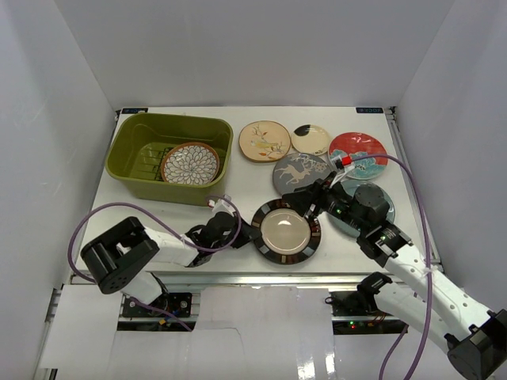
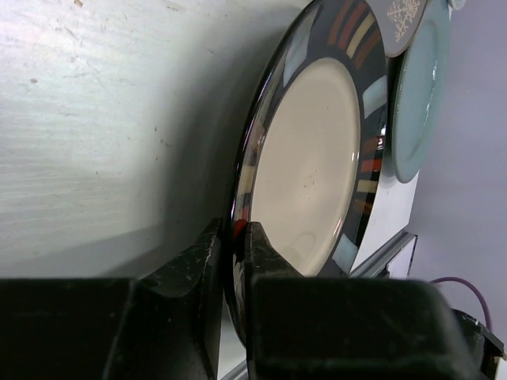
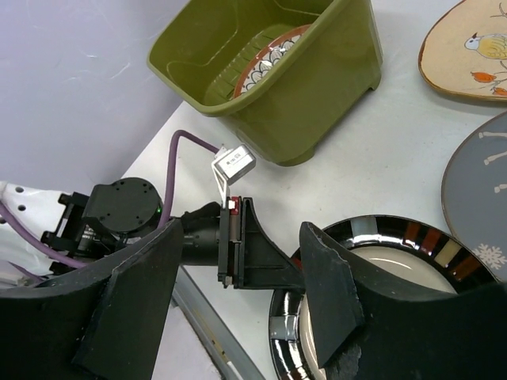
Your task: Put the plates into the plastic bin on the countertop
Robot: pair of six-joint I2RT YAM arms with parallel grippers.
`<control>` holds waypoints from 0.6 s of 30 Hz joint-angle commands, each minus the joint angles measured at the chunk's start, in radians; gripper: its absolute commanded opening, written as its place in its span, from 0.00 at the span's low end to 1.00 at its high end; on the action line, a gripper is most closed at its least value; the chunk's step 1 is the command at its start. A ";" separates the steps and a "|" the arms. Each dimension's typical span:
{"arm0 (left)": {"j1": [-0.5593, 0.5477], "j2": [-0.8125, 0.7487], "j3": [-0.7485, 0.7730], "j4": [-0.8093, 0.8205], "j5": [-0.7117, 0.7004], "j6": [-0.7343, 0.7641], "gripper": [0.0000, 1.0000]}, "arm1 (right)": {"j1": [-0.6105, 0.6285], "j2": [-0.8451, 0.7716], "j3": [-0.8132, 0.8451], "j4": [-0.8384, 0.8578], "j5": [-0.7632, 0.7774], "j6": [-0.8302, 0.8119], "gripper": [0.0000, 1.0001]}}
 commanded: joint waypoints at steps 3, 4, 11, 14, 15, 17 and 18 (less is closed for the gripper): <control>-0.014 -0.100 -0.047 -0.192 -0.006 0.089 0.00 | -0.006 -0.039 0.003 0.051 0.003 0.019 0.66; -0.018 -0.138 -0.047 -0.220 -0.003 0.098 0.00 | -0.006 -0.044 0.006 0.048 0.011 0.019 0.66; -0.010 -0.612 0.077 -0.519 0.018 0.239 0.00 | -0.009 -0.110 0.049 -0.005 0.097 -0.016 0.66; 0.002 -0.656 0.263 -0.629 0.036 0.316 0.00 | -0.010 -0.119 0.071 -0.044 0.127 -0.020 0.66; 0.005 -0.657 0.336 -0.645 0.035 0.333 0.00 | -0.012 -0.124 0.069 -0.045 0.132 -0.020 0.66; 0.016 -0.668 0.430 -0.693 -0.015 0.374 0.00 | -0.012 -0.142 0.068 -0.054 0.141 -0.017 0.65; 0.022 -0.671 0.430 -0.717 -0.048 0.391 0.00 | -0.012 -0.148 0.069 -0.059 0.143 -0.017 0.66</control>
